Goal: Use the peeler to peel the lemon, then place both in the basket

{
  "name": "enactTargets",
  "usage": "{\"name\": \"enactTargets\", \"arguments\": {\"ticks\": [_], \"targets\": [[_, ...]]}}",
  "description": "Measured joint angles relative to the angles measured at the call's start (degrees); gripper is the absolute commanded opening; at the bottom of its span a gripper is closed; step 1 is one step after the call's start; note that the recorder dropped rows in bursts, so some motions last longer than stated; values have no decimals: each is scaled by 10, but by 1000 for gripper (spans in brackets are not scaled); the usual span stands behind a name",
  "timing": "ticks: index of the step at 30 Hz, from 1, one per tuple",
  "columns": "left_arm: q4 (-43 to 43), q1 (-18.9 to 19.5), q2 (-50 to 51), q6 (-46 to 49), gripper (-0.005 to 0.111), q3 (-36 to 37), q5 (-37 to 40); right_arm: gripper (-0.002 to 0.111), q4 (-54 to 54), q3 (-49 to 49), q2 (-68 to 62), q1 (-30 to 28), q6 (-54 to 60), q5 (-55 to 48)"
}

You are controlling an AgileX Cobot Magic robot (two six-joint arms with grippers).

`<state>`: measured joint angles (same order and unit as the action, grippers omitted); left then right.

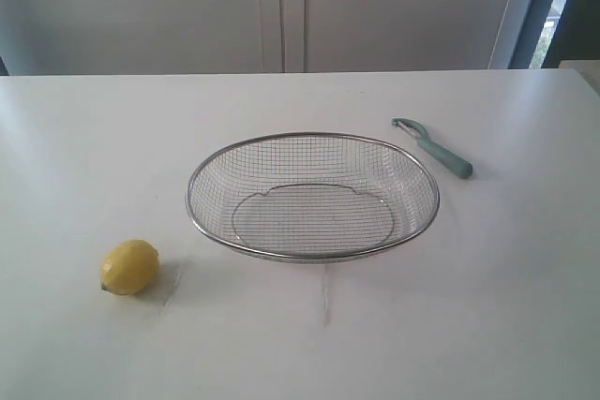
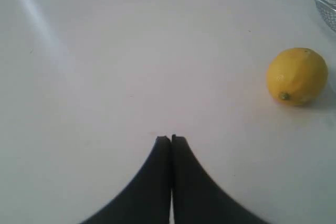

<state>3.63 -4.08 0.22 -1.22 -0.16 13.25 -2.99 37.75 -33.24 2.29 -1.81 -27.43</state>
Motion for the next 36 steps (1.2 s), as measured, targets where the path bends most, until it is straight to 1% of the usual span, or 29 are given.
{"name": "enactTargets", "arguments": {"ticks": [1, 2, 3, 4, 5, 9, 16, 18, 19, 22, 24, 25, 29, 36], "targets": [[0, 0, 0, 0, 0, 0, 0, 0, -1, 72, -82, 0, 37, -86], [0, 0, 0, 0, 0, 0, 0, 0, -4, 110, -128, 0, 51, -123], [0, 0, 0, 0, 0, 0, 0, 0, -12, 178, -216, 3, 69, -171], [0, 0, 0, 0, 0, 0, 0, 0, -15, 207, -260, 6, 79, -189], [0, 0, 0, 0, 0, 0, 0, 0, -19, 253, -334, 12, 100, -209], [0, 0, 0, 0, 0, 0, 0, 0, -22, 353, -468, 19, 122, -245], [0, 0, 0, 0, 0, 0, 0, 0, -29, 561, -672, 28, 162, -388], [0, 0, 0, 0, 0, 0, 0, 10, -28, 638, -743, 29, 172, -399], [0, 0, 0, 0, 0, 0, 0, 16, -28, 658, -765, 29, 184, -395], [0, 0, 0, 0, 0, 0, 0, 39, -35, 699, -818, 29, 226, -378], [0, 0, 0, 0, 0, 0, 0, 49, -40, 714, -843, 29, 239, -364], [0, 0, 0, 0, 0, 0, 0, 51, -43, 718, -855, 29, 242, -353], [0, 0, 0, 0, 0, 0, 0, 51, -42, 721, -895, 29, 262, -318], [0, 0, 0, 0, 0, 0, 0, 51, -42, 722, -954, 29, 337, -313]]}}
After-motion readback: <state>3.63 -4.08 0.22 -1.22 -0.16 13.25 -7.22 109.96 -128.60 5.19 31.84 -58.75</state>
